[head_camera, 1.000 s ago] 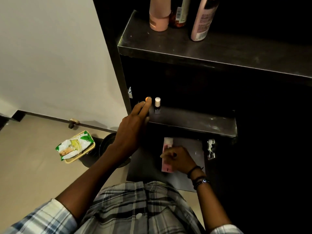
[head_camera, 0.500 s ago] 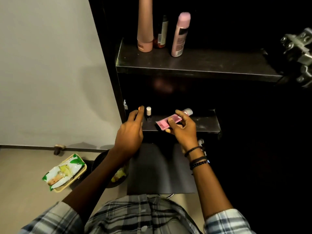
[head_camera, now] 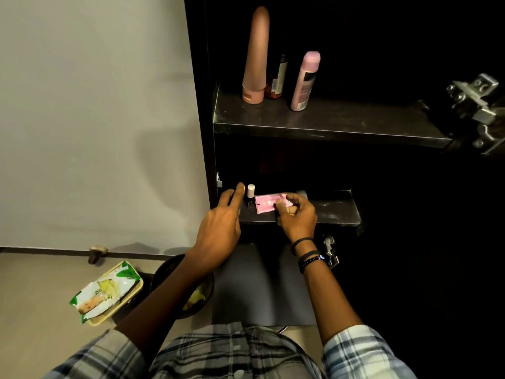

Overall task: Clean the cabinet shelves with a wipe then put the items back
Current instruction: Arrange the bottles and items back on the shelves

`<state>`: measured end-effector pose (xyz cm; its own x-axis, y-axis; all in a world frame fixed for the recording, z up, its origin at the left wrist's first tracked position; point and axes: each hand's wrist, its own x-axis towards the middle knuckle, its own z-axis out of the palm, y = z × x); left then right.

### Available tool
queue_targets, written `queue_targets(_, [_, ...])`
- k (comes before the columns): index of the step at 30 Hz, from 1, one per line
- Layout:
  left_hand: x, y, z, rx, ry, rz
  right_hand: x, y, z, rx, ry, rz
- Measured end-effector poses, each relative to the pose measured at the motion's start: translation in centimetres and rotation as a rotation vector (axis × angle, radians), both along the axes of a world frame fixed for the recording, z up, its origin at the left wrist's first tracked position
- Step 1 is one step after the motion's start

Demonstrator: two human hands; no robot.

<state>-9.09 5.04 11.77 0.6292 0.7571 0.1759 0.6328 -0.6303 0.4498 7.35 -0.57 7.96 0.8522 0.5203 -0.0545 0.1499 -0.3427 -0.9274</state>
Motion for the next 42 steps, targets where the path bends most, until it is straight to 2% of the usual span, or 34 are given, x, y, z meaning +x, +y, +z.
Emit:
queue_targets(4, [-0.7, -0.8, 1.1, 0.061, -0.011, 0.018, -0.4, -1.0, 0.5, -0.025, -0.052, -0.013])
queue_targets(8, [-1.3, -2.3, 2.9, 0.14, -0.135, -0.067, -2.0, -2.7, 2.2, 0.017, -0.111, -0.02])
queue_targets(11, [-1.6, -3.3, 3.7, 0.108, -0.177, -0.141, -3.2, -5.1, 3.2, 0.06, -0.092, -0.103])
queue_targets(16, [-2.2, -6.6, 3.0, 0.003, -0.159, -0.29, -5.0, -13.0, 2.4, 0.115, 0.142, -0.417])
queue_targets(22, [-2.3, -12.7, 0.5, -0.125, -0.088, -0.494, -7.2, -26.3, -1.9, 0.065, 0.436, -0.938])
queue_targets(26, [-3.4, -16.1, -0.6, -0.163, -0.06, -0.599, -8.3, -32.9, -2.2, 0.086, 0.491, -1.131])
queue_targets(34, [-4.9, -20.2, -1.4, -0.178, -0.04, -0.568, -8.5, -35.9, -1.5, 0.021, 0.289, -0.917])
queue_targets(42, [-9.0, -24.3, -3.6, -0.274, -0.077, -0.466, -13.6, -36.9, -2.0, -0.233, -0.033, -0.73])
